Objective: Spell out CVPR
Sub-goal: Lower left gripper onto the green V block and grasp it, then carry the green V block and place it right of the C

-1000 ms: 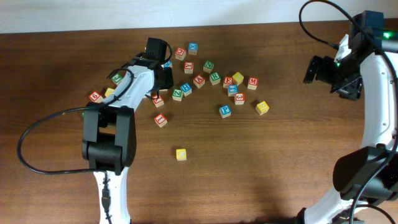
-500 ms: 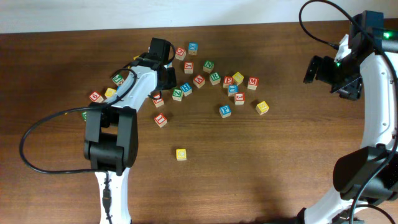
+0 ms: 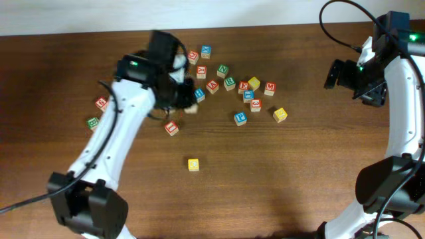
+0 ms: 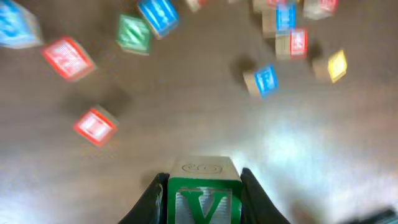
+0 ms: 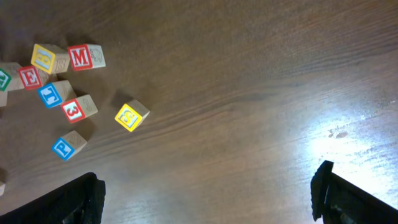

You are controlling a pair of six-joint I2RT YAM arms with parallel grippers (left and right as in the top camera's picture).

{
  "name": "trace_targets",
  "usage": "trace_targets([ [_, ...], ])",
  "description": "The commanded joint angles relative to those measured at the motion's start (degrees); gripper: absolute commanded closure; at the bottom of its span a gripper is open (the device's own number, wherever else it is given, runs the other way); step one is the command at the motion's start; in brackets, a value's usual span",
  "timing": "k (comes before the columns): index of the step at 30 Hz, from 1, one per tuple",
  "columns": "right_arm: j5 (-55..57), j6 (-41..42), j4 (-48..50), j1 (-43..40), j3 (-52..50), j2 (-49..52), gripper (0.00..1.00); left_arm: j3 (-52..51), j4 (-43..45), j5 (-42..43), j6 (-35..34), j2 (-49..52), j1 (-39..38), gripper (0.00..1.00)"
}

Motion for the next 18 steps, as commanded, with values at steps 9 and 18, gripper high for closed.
trace_targets([
  [9,0.5,0.5,0.0,-0.3,-0.4,-0.6,0.01,-34.1,20.9,-14.9,-23.3,0.8,-20.0,0.8],
  [18,0.5,0.5,0.0,-0.3,-0.4,-0.6,0.02,-34.1,21.8,-17.5,-23.4,0.8,-21.6,0.73],
])
